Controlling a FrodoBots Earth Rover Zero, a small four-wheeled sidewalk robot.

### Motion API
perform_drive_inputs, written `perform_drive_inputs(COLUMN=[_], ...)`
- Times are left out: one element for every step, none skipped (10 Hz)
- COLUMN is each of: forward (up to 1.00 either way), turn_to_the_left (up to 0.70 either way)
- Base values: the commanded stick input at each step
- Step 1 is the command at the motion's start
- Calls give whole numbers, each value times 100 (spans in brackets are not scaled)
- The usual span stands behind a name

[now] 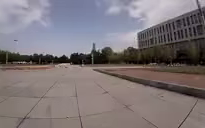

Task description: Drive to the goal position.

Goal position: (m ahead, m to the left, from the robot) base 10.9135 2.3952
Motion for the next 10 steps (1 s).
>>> perform_drive_inputs(forward=[70, 0, 0, 0, 0, 0, 0, 0, 0, 0], turn_to_the_left=[19, 0, 0, 0, 0, 0, 0, 0, 0, 0])
